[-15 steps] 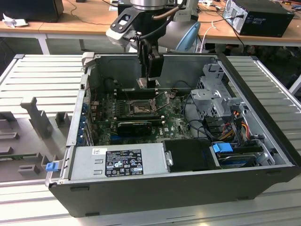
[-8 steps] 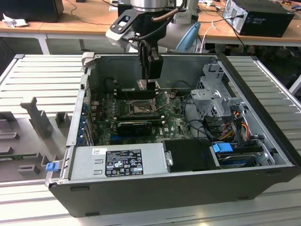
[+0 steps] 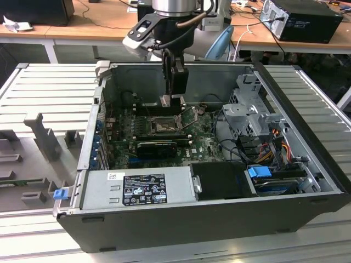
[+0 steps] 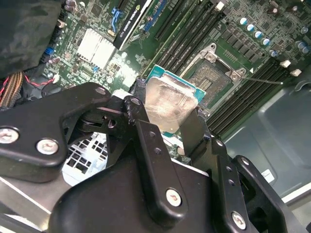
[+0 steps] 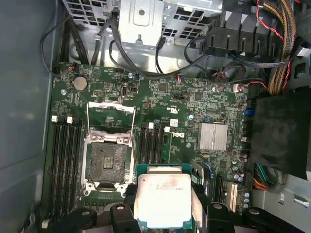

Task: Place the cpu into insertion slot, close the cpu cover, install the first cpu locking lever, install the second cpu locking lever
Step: 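Place the cpu into insertion slot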

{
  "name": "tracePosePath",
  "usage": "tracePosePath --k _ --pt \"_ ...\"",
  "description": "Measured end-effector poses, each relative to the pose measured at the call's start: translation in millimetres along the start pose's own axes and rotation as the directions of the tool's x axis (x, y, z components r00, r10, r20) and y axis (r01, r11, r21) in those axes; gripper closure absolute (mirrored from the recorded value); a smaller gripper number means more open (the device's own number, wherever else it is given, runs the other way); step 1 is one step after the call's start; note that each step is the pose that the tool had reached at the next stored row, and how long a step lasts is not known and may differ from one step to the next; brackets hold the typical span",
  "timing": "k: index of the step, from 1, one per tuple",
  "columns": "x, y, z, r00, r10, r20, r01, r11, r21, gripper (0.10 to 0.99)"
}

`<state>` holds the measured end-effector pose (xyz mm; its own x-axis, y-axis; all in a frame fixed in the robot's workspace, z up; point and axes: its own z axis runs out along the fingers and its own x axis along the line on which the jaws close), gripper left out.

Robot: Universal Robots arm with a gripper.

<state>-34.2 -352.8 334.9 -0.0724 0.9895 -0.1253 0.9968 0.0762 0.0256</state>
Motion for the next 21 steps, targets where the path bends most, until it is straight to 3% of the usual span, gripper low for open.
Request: tracePosePath --k 13,21 --pt "1.3 0.1 10.3 0.9985 0.054 0.0117 -0.054 0.9985 0.007 0.561" --pt "3.5 -0.4 27.2 0.9967 0.080 0.0151 -0.080 0.9967 0.012 0.561"
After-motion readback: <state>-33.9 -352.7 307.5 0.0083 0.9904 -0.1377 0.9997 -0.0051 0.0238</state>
